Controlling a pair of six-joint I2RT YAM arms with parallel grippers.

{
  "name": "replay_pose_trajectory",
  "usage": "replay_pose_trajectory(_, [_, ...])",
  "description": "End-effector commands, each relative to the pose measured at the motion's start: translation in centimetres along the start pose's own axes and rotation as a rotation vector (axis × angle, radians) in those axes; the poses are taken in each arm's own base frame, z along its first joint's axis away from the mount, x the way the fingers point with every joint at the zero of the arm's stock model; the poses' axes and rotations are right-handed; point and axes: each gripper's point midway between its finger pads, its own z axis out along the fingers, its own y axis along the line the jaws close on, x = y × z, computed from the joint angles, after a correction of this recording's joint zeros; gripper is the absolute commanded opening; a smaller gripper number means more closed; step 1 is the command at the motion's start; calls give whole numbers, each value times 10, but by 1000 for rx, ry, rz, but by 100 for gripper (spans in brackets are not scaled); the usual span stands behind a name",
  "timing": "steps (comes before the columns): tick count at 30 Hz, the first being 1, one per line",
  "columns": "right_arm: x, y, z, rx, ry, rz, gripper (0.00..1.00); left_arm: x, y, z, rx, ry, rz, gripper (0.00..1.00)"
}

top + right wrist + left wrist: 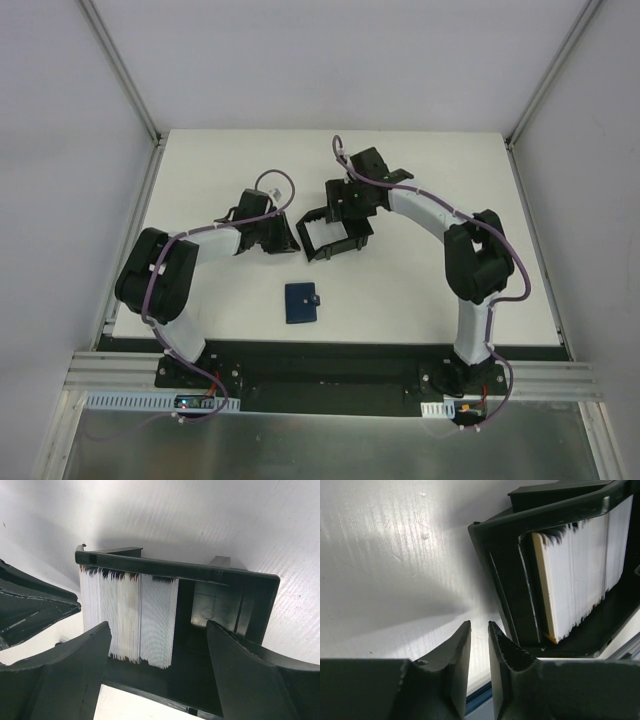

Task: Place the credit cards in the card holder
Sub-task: Pick up the credit card from the storage box.

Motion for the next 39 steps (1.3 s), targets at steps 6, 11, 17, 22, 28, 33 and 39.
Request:
replay_pose_trajectory(6, [-7, 8, 12, -37, 6, 46, 81, -4, 1, 6, 3, 5, 0, 23])
replay_pose_trajectory(11, [-4, 11, 19, -46, 20, 66, 83, -3, -1, 11, 19, 14, -13, 21])
replay_pose_trajectory(17, [7, 14, 24, -61, 72, 77, 85, -3, -7, 14, 56, 26, -25, 20])
replay_pose_trajectory(22, [14, 24, 24, -87, 93, 58, 86, -5, -13, 14, 72, 23, -20, 20])
replay_pose_trajectory(28, [6, 32, 11, -112, 57, 60, 83, -5, -16, 13, 79, 22, -17, 19])
replay_pose_trajectory(33, [-1, 37, 1, -128, 24, 60, 79, -5, -18, 15, 85, 27, -13, 18])
replay_pose_trajectory(39, [0, 39, -2, -139, 16, 69, 72, -4, -21, 14, 91, 29, -10, 18])
